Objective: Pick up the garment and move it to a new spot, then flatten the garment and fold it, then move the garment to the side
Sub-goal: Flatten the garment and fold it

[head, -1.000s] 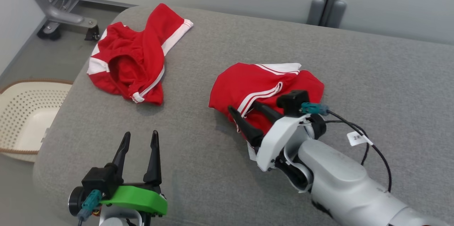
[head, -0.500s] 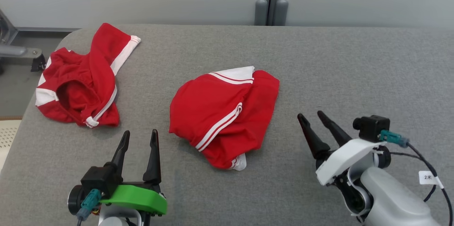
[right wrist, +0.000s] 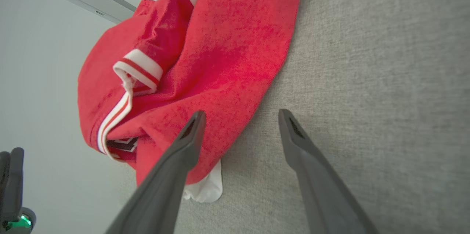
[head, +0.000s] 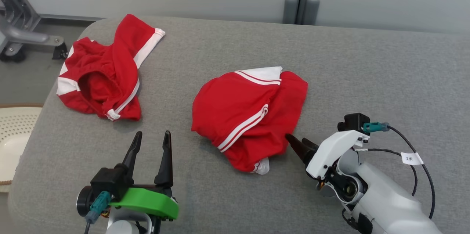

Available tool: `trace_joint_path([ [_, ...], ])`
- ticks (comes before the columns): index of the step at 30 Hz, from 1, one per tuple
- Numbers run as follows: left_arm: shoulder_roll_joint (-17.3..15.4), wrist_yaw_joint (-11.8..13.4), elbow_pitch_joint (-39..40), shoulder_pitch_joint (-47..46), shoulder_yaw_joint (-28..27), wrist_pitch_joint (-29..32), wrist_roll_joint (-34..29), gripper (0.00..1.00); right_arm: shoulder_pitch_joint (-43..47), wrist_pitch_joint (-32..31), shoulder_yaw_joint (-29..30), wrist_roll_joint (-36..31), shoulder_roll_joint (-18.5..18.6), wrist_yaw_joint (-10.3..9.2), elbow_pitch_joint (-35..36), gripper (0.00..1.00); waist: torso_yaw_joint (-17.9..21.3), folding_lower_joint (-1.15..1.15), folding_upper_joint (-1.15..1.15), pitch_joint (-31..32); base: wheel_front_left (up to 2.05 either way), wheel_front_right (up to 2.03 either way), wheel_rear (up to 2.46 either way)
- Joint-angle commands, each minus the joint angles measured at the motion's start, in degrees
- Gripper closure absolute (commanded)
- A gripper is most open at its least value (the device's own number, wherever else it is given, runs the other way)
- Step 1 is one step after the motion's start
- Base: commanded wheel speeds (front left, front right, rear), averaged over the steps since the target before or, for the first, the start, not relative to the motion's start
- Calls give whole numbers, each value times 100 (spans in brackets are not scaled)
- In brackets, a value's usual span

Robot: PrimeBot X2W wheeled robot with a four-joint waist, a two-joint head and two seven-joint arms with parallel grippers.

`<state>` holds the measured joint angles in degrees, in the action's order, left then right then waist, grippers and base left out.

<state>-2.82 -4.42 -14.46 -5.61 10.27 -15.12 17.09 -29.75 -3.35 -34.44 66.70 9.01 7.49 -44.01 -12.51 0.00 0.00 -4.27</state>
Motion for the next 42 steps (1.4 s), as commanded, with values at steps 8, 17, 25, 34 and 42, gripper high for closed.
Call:
trace_joint_path([
  [8,-13,87,40,-71,22,-4,112,0,-592,-531,469,750,-382,0,-1021,63,-652,0,0,-198,0,0,0],
  [17,-13,98,41,50,-85,-5,98,0,-777,272,344,481,-1,0,-355,100,-478,0,0,-53,0,0,0],
  [25,-13,93,71,148,-139,-5,91,0,-729,454,353,176,908,0,405,100,178,0,0,136,0,0,0],
  [34,-14,89,79,81,-104,-4,89,0,-259,768,718,-582,1631,0,56,100,695,0,0,79,0,0,0],
  [42,-14,43,-2,-16,-120,-4,38,0,-130,1268,1082,-1175,1242,0,-1085,0,867,0,0,59,0,0,0],
])
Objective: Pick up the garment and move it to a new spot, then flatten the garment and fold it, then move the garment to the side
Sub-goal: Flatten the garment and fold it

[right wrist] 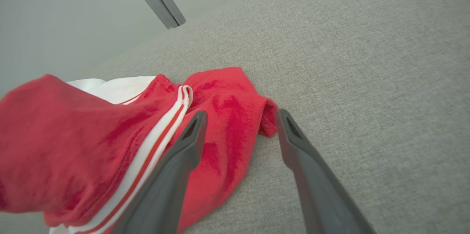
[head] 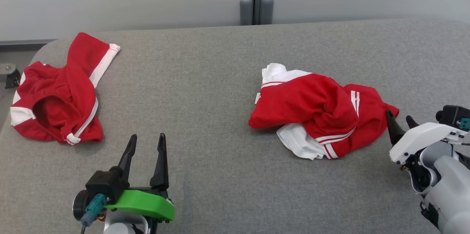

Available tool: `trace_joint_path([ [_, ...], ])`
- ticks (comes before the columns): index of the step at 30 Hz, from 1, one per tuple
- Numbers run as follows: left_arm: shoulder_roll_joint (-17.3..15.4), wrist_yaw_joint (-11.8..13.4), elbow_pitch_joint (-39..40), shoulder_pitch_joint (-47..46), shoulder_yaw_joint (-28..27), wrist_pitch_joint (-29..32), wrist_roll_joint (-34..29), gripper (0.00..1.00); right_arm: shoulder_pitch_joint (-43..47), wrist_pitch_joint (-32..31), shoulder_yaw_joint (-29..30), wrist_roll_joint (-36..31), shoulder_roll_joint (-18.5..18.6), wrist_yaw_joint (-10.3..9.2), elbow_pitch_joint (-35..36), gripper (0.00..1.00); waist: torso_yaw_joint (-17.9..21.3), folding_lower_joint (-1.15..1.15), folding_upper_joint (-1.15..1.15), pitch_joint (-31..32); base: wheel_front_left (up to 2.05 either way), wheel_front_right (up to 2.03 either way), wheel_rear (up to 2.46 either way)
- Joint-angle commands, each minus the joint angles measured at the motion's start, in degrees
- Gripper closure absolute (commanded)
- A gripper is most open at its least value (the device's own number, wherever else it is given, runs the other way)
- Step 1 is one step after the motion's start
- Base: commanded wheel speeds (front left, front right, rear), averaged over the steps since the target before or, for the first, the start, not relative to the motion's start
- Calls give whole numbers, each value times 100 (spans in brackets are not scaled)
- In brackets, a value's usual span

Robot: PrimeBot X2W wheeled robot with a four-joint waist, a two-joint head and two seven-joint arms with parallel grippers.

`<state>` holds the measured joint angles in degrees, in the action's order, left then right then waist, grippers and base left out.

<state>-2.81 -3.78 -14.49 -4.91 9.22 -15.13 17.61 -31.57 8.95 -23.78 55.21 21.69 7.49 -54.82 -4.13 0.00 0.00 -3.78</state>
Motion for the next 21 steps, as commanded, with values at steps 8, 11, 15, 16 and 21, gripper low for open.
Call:
trace_joint_path([
  [8,-17,-67,-40,-30,-33,-3,-72,0,-188,532,316,-499,-189,0,130,0,21,0,0,99,0,0,0],
  [11,-16,-63,-23,-61,1,-3,-56,0,-314,372,246,-619,-238,-2,365,0,-28,0,0,37,0,0,0],
  [15,-16,-54,6,-177,71,-3,-4,0,-768,-213,112,-831,-315,-2,253,0,-154,0,0,-117,0,0,0],
  [16,-16,-45,7,-190,84,-3,14,0,-896,-415,76,-912,-318,-2,110,0,-201,0,0,-158,0,0,0],
  [21,-16,-4,-12,-270,147,-3,106,0,-1380,-1398,-98,-1229,-305,-2,-690,0,-464,0,0,-302,0,0,0],
])
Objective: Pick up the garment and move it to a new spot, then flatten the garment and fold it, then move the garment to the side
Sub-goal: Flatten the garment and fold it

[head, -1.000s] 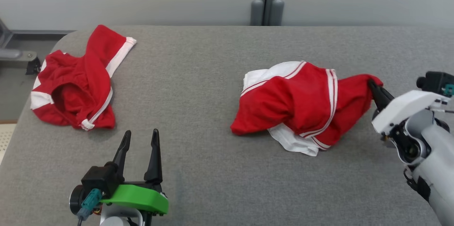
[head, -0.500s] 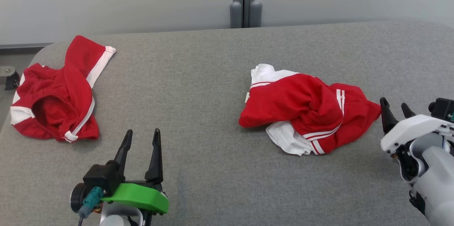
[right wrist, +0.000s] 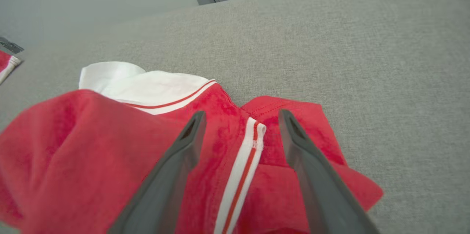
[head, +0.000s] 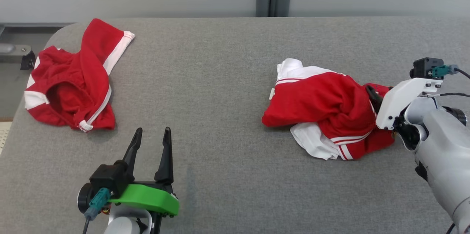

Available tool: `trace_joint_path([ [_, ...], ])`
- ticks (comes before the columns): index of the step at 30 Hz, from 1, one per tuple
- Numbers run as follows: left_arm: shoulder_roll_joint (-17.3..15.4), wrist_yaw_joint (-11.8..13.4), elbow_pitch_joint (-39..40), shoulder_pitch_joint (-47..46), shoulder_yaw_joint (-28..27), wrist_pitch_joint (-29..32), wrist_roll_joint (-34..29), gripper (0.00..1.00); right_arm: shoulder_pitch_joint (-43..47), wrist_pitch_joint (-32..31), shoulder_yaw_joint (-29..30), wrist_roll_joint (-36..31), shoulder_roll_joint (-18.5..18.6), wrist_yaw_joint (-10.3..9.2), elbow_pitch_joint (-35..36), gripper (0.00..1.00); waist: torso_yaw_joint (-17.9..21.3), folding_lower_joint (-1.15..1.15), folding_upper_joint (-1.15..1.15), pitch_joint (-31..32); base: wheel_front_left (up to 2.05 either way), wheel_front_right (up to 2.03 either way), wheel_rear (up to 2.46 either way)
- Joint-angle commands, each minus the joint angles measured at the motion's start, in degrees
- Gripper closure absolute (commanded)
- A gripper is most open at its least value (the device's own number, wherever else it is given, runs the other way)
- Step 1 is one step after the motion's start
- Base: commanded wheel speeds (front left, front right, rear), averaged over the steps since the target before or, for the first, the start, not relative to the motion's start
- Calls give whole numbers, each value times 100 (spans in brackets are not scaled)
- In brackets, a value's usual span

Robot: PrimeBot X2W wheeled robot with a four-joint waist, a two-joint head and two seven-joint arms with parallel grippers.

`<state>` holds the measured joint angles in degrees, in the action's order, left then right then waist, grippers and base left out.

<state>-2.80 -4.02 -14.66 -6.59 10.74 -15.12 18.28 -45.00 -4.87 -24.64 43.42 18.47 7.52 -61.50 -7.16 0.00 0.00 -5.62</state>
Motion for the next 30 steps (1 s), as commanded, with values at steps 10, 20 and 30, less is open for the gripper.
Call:
trace_joint_path([
  [10,-17,35,-1,-197,52,-4,56,0,-335,-353,150,-13,-130,-6,-884,0,-461,0,0,-272,0,0,0],
  [20,-17,-8,-81,-135,-3,-4,-64,0,-350,324,98,-77,-214,-6,-812,100,-365,0,0,-135,0,0,0],
  [30,-18,-57,-175,64,-17,-4,-140,0,-464,1169,-310,-113,-644,-5,520,100,-262,0,0,295,0,0,0],
])
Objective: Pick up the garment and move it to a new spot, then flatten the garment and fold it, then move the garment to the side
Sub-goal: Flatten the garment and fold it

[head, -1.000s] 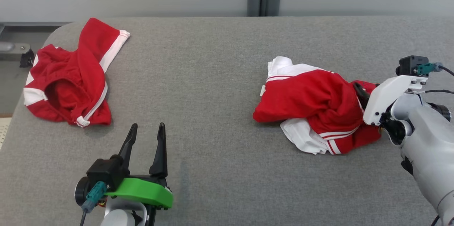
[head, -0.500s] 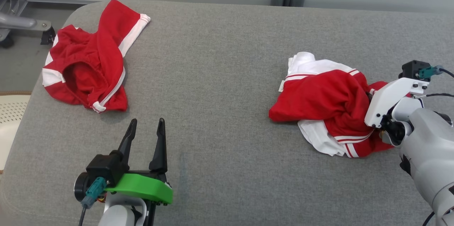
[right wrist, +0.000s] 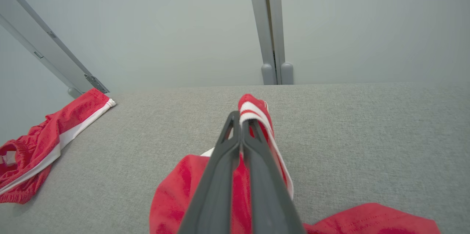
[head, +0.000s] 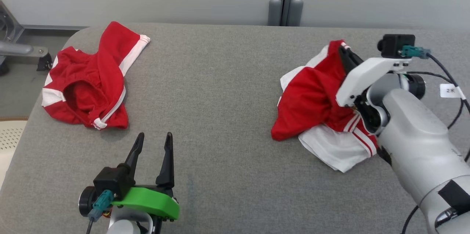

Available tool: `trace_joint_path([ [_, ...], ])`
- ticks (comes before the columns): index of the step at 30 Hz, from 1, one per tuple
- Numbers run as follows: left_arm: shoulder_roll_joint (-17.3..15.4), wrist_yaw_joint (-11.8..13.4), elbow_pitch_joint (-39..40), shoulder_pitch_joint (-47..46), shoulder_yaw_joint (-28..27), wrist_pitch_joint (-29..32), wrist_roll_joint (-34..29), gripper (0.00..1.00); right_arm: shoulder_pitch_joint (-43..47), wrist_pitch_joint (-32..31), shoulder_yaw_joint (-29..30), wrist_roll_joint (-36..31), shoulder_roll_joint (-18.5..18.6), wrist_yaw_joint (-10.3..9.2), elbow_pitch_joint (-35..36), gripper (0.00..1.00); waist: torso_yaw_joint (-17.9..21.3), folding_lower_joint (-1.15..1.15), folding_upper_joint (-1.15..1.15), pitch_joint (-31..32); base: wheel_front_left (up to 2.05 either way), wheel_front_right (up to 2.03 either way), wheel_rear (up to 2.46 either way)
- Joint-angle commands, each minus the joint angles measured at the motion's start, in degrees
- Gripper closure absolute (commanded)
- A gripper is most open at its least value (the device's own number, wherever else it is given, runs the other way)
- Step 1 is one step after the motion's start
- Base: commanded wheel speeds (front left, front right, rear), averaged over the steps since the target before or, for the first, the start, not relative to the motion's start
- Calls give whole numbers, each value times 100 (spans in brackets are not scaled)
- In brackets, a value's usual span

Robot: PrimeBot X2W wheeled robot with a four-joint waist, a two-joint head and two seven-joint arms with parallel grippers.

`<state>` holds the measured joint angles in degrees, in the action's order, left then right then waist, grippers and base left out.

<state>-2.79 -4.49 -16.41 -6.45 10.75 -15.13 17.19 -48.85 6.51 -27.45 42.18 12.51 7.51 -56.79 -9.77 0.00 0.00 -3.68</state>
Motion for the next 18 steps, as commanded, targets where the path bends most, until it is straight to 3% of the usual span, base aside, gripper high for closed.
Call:
trace_joint_path([
  [1,-19,-14,-5,65,-13,-3,-34,0,-76,54,-80,17,-96,-4,207,100,-26,0,0,130,0,0,0],
  [7,-18,-4,-40,149,-13,-3,-47,0,7,29,-355,37,-521,-4,1084,100,-350,0,0,250,0,0,0],
  [12,-20,3,-44,110,22,-3,21,0,174,-209,-778,-29,-838,-2,1332,100,-798,0,0,245,0,0,0],
  [18,-17,-17,-87,97,62,-3,85,0,598,-363,-1602,270,-935,-3,1429,100,-1151,0,0,131,0,0,0],
])
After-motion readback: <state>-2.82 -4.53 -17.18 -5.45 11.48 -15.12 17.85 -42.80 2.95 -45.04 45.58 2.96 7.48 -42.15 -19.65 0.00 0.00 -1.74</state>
